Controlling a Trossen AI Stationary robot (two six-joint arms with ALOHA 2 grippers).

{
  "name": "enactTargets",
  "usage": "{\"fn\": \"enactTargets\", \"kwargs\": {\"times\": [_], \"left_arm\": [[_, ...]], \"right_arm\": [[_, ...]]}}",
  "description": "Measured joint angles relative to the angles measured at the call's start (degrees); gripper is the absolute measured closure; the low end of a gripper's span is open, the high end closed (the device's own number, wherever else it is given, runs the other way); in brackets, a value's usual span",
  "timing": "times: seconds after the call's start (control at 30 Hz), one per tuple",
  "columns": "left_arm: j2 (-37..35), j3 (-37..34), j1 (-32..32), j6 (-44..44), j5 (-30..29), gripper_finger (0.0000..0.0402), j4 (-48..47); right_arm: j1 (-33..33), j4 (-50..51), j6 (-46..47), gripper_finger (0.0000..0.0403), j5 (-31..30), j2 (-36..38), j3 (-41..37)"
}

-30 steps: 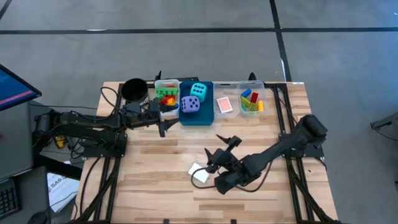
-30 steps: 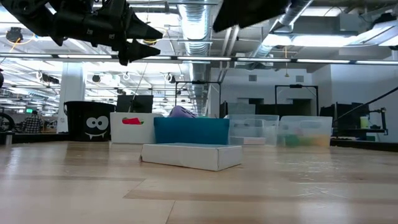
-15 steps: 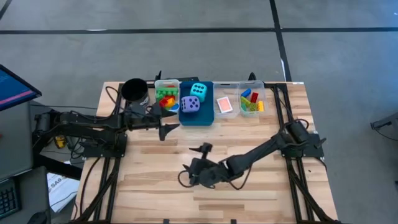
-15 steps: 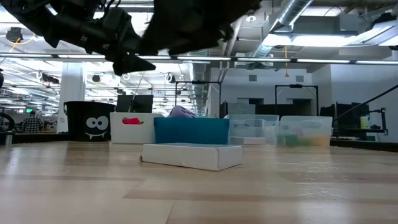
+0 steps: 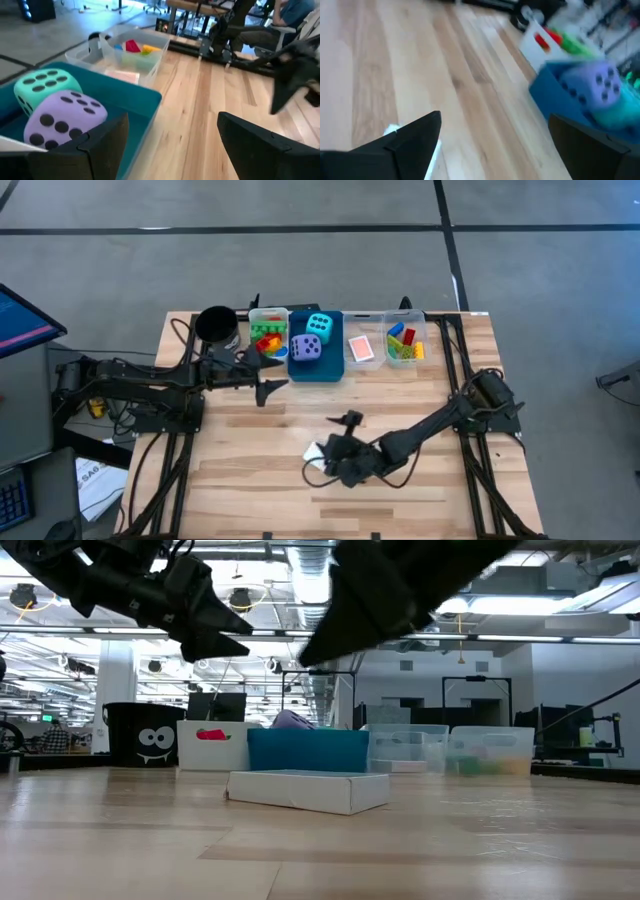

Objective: Pick & Place Toys
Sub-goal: Put the white game card into the left transparent bin

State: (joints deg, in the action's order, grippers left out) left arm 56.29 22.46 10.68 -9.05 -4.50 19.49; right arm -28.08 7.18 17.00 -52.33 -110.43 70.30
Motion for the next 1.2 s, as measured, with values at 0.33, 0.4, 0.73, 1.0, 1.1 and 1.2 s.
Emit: {"fn": "enactTargets", "kwargs": {"times": [0.33,0.4,0.73,1.0,1.1,1.2], "left_arm": [[0.0,0.02,0.0,1.22,-0.1,0.0103,5.17],[0.0,0.02,0.0,1.24,-0.1,0.0103,5.06],[0.0,0.02,0.0,1.2,-0.15,0.0103,4.93],[0.0,0.02,0.0,1.11,-0.15,0.0103,2.16],[0.0,0.02,0.0,1.12,-0.15,0.0103,2.42],[0.0,0.02,0.0,1.11,-0.15,0.0103,2.03]], "right_arm": [[-2.69,1.69,25.97,0.0039,-3.52,16.82,-25.17],[-2.89,-11.18,23.21,0.0039,-2.63,19.7,-31.75],[-1.95,-81.53,-1.22,0.0039,19.37,9.38,-49.4],[1.78,-83.35,2.64,0.0039,24.56,-2.66,-44.28],[2.91,-83.69,-0.25,0.0039,25.48,-4.66,-40.88],[3.2,-81.98,-2.74,0.0039,25.44,-5.17,-38.51]]}}
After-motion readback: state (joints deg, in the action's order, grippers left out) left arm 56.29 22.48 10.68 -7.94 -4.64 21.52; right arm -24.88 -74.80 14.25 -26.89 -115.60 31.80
